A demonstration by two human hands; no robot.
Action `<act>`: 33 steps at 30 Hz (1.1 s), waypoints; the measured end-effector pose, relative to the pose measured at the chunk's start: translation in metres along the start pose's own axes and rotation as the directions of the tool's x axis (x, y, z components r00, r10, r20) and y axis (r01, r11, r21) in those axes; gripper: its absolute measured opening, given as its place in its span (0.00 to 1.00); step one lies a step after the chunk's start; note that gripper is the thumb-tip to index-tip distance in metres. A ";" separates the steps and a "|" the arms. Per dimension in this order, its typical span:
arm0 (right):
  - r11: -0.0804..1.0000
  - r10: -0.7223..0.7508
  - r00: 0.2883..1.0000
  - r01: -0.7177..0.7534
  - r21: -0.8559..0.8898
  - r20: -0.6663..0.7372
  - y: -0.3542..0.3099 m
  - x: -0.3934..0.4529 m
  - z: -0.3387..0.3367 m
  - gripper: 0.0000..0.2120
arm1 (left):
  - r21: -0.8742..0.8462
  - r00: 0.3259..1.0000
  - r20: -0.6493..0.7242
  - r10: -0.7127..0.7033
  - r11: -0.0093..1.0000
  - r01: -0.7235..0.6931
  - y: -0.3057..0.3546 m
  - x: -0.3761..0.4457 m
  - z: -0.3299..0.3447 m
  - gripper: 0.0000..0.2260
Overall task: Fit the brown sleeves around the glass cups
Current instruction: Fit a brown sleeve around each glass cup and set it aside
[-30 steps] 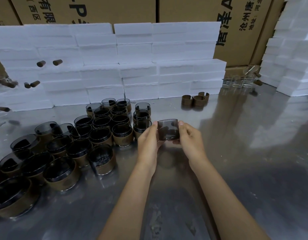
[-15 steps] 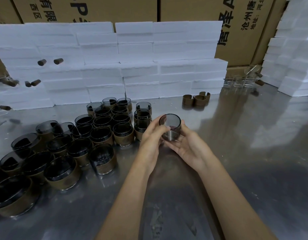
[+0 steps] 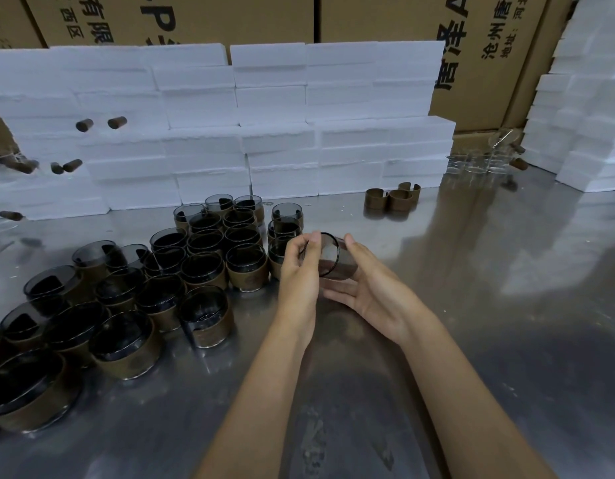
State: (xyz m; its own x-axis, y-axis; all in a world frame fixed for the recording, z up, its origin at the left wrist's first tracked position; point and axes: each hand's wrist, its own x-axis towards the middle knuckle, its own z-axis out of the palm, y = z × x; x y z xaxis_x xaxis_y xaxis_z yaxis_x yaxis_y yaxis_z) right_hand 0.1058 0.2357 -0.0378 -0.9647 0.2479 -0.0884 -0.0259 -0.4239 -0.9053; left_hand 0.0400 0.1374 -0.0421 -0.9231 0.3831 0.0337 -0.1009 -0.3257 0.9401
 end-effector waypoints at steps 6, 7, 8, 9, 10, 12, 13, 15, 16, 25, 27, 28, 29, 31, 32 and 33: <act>0.993 -0.033 0.996 0.042 0.112 -0.083 -0.002 0.001 0.008 0.19 | -0.105 0.993 0.060 -0.103 0.989 0.109 0.000 -0.004 0.007 0.12; 0.990 -0.033 0.994 0.047 0.135 -0.108 -0.002 0.001 0.008 0.17 | -0.113 0.991 0.064 -0.118 0.986 0.125 0.000 -0.003 0.008 0.13; 0.987 -0.032 0.991 0.052 0.152 -0.131 -0.003 0.000 0.008 0.16 | -0.117 0.989 0.066 -0.133 0.983 0.140 0.000 -0.002 0.009 0.14; 0.985 -0.037 0.987 0.062 0.159 -0.154 -0.004 0.000 0.008 0.15 | -0.117 0.987 0.070 -0.143 0.982 0.150 0.000 -0.002 0.009 0.14; 0.986 -0.049 0.982 0.077 0.150 -0.183 -0.006 0.000 0.007 0.16 | -0.103 0.987 0.080 -0.141 0.983 0.148 -0.001 -0.002 0.009 0.14; 0.991 -0.095 0.955 0.116 0.060 -0.282 -0.007 -0.001 0.005 0.19 | -0.030 0.988 0.110 -0.108 0.993 0.111 -0.003 -0.003 0.009 0.13; 0.992 -0.125 0.930 0.126 -0.021 -0.345 -0.007 -0.002 0.005 0.21 | 0.013 0.988 0.121 -0.093 0.996 0.092 -0.004 -0.004 0.009 0.13; 0.975 -0.194 0.883 0.127 -0.180 -0.427 -0.005 -0.002 0.005 0.21 | 0.060 0.990 0.121 -0.068 0.996 0.061 -0.008 -0.005 0.011 0.17; 0.966 -0.221 0.871 0.133 -0.221 -0.439 -0.004 -0.002 0.005 0.20 | 0.056 0.993 0.104 -0.063 0.997 0.058 -0.010 -0.004 0.012 0.18; 0.914 -0.372 0.858 0.273 -0.301 -0.353 0.007 0.002 0.016 0.13 | -0.214 0.987 0.088 -0.134 0.965 0.150 -0.008 0.006 0.002 0.15; 0.903 -0.392 0.831 0.265 -0.337 -0.395 0.008 0.004 0.015 0.12 | -0.190 0.984 0.112 -0.142 0.969 0.161 -0.007 0.004 0.004 0.17; 0.898 -0.400 0.818 0.258 -0.357 -0.413 0.008 0.005 0.013 0.10 | -0.175 0.982 0.126 -0.139 0.972 0.160 -0.008 0.004 0.004 0.20; 0.894 -0.406 0.808 0.255 -0.369 -0.427 0.008 0.006 0.010 0.08 | -0.172 0.981 0.137 -0.139 0.972 0.162 -0.008 0.003 0.004 0.22; 0.894 -0.402 0.798 0.237 -0.380 -0.449 0.011 0.009 0.003 0.09 | -0.162 0.976 0.147 -0.159 0.970 0.182 -0.007 0.005 0.005 0.25; 0.902 -0.382 0.801 0.215 -0.374 -0.461 0.011 0.012 0.000 0.11 | -0.153 0.974 0.143 -0.173 0.969 0.195 -0.007 0.008 0.006 0.25; 0.913 -0.354 0.806 0.188 -0.362 -0.474 0.011 0.016 -0.004 0.13 | -0.148 0.973 0.135 -0.189 0.967 0.208 -0.007 0.012 0.007 0.24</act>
State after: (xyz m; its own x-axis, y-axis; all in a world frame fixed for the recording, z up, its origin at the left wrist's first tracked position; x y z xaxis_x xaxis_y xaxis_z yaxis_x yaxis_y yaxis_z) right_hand 0.0910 0.2384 -0.0505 -0.6447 0.7626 0.0521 -0.1104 -0.0255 -0.9936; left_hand 0.0325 0.1503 -0.0461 -0.8285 0.5512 -0.0990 -0.3448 -0.3628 0.8657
